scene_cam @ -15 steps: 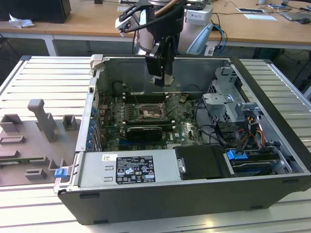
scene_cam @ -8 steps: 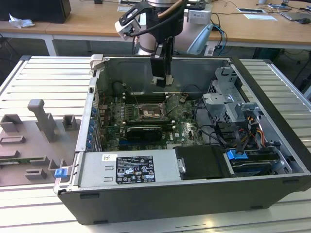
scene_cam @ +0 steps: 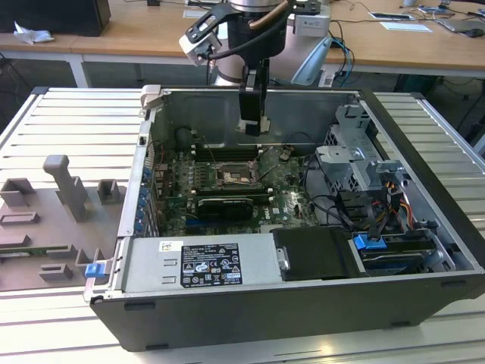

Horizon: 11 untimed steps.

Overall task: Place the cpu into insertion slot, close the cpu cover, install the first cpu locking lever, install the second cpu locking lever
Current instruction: 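Place the cpu into insertion slot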

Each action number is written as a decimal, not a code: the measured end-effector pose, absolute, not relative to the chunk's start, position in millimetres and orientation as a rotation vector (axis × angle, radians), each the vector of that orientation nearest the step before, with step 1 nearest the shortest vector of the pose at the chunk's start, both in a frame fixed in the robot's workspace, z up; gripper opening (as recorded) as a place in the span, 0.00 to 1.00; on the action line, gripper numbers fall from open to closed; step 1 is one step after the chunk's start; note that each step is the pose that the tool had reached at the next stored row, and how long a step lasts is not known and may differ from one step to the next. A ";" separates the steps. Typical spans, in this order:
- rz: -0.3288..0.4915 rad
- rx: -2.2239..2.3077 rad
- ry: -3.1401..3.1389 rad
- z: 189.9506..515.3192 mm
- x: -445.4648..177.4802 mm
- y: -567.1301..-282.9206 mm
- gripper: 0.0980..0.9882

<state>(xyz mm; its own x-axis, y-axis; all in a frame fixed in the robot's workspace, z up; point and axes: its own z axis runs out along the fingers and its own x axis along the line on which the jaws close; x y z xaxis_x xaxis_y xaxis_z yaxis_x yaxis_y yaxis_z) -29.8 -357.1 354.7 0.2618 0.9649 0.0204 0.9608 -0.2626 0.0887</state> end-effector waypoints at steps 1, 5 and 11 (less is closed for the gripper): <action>0.108 2.449 1.871 354.6 -29.8 -357.1 0.50; 0.108 2.446 1.874 351.9 -29.8 -356.9 0.50; 0.109 2.418 1.911 347.4 -29.9 -356.9 0.50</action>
